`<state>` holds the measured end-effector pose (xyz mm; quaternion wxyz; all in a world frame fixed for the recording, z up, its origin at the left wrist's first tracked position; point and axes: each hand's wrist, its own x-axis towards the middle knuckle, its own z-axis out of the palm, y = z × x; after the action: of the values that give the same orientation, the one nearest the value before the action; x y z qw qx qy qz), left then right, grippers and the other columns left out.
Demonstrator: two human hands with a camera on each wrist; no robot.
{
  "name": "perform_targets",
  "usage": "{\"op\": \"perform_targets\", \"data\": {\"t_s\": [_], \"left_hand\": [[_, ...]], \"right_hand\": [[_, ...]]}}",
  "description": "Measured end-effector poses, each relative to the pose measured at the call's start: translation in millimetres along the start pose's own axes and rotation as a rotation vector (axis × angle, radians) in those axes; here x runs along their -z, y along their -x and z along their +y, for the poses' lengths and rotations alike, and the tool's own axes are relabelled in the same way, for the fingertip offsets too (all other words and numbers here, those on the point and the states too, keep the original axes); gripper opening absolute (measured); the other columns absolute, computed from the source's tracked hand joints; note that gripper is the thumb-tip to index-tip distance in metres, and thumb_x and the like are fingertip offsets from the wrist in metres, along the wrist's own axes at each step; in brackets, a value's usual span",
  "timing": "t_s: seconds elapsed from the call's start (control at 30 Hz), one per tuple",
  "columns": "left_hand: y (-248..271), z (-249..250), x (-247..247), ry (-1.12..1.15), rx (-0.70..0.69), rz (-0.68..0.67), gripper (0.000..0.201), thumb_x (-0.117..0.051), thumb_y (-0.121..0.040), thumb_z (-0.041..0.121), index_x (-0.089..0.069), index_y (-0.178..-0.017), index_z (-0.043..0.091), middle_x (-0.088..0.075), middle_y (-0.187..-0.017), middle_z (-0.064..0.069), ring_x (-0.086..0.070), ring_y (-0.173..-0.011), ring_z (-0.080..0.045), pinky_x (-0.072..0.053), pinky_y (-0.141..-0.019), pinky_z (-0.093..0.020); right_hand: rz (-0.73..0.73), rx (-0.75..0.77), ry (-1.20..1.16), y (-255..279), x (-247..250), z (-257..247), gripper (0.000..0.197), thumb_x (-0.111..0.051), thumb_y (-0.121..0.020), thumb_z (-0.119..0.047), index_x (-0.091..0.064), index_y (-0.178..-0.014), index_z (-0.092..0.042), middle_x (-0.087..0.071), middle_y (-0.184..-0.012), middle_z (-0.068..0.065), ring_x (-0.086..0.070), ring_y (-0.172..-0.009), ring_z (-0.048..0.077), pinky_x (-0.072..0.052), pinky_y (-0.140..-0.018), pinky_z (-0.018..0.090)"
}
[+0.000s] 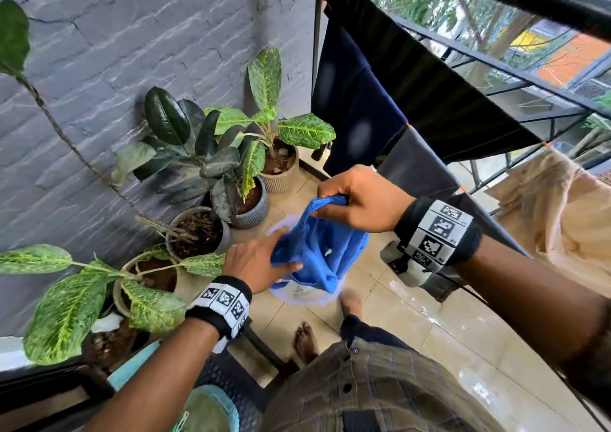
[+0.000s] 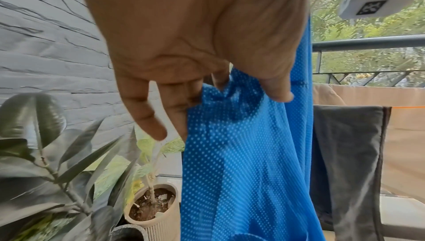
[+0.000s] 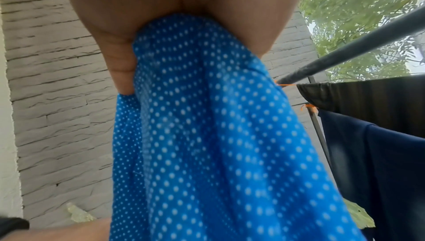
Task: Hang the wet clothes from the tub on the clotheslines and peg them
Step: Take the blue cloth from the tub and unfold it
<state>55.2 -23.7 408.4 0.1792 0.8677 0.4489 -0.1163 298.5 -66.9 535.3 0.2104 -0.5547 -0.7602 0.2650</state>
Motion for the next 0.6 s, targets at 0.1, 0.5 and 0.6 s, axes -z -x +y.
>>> {"op": "perform_targets", "data": {"t_s": [0.1,0.5,0.6], "left_hand": [[1.2,4.9,-5.8,0.001,-0.098,0.106,0.051,-0.033,-0.087,0.068,-0.055,-0.105,0.026,-0.060,-0.097,-0.006,-0.065,-0.083,-0.036,-0.044,-0.066,-0.041],[6.7,-29.6,28.1,0.390,-0.210,0.179,0.044,-0.037,-0.080,0.014,-0.055,-0.120,0.007,-0.065,-0.101,-0.009,-0.061,-0.091,-0.026,-0.044,-0.083,-0.035],[1.6,-36.2,42.0,0.390,-0.268,0.177,0.037,-0.036,-0.077,0.013,-0.064,-0.101,0.013,-0.064,-0.092,-0.005,-0.060,-0.087,-0.027,-0.039,-0.074,-0.030]], "right_hand": [[0.019,0.008,0.009,0.1,3.3,-0.4,0.033,-0.064,-0.092,-0.032,-0.047,-0.064,-0.024,-0.042,-0.057,-0.004,-0.040,-0.056,0.014,-0.031,-0.056,0.019],[-0.207,-0.157,0.299,36.8,18.1,39.2,0.033,-0.070,-0.081,-0.058,-0.060,-0.075,-0.027,-0.043,-0.057,-0.016,-0.042,-0.064,0.017,-0.032,-0.064,0.025],[-0.338,-0.298,0.501,42.6,16.4,38.1,0.037,-0.068,-0.079,-0.064,-0.061,-0.074,-0.028,-0.040,-0.058,-0.015,-0.047,-0.068,0.022,-0.033,-0.064,0.026]]}}
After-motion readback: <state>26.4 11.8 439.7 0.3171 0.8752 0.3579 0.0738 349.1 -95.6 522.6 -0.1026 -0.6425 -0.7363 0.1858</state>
